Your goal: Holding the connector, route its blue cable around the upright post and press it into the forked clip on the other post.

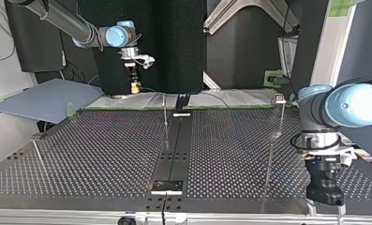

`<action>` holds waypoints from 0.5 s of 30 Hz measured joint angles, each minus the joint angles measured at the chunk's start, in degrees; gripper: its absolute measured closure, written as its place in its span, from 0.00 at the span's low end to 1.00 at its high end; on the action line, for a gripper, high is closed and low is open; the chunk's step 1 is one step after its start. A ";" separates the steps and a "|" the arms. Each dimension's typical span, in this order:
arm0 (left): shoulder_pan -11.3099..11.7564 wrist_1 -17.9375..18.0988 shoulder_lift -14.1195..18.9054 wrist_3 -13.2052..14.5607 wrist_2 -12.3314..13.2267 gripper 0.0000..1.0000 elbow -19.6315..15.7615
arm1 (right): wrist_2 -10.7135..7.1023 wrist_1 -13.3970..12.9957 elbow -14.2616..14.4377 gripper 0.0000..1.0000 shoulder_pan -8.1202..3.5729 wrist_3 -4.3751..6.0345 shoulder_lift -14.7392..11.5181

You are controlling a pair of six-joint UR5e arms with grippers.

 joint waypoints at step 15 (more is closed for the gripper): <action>-0.48 -1.62 -0.90 1.93 1.22 0.00 -0.58 | 0.00 0.10 0.03 1.00 0.00 -0.17 0.09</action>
